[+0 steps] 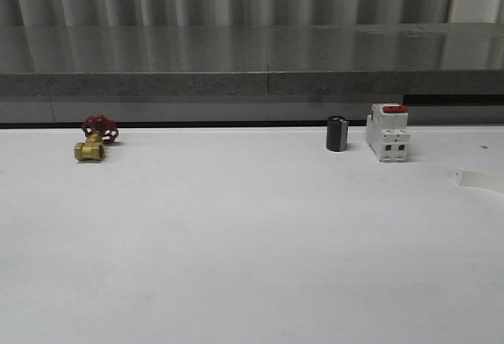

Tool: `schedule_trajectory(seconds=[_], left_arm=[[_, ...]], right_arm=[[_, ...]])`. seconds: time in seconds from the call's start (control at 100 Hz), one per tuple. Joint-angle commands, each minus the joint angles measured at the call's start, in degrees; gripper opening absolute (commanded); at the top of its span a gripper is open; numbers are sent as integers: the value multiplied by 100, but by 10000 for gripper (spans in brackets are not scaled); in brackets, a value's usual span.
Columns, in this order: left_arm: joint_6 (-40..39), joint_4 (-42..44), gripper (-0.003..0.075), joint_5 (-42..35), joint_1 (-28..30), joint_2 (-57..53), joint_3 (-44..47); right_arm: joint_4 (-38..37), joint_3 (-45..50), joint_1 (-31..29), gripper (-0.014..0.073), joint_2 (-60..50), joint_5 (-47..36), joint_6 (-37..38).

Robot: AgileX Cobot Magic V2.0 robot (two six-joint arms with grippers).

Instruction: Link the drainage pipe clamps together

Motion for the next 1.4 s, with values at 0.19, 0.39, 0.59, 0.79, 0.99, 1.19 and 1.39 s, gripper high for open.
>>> schedule_trajectory(seconds=[0.19,0.39,0.59,0.79,0.99,1.19,1.39], left_arm=[[-3,-62,-20,-462,-9,-173,205],[-3,-545,-20,-609,-9,-173,132],[-3,-805,-20,113,-9,169,-806],[-3,-843,-20,1968,-9,1547,-2539],[-3,-854,-20,3863,-9,3297,-4165],[-3,-1069,-20,4116,-9,4428,-4651],[-3,-1067,22,4093,-9,5020,-4651]], right_arm=[[-32,-90,7,-117,-116,-441,-54],[-32,-90,7,-117,-116,-441,-54],[-32,-90,7,-117,-116,-441,-54],[-32,-90,7,-117,-116,-441,-54],[-32,-90,7,-117,-116,-441,-54],[-32,-90,7,-117,-116,-441,-54],[-32,-90,7,-117,-116,-441,-54]])
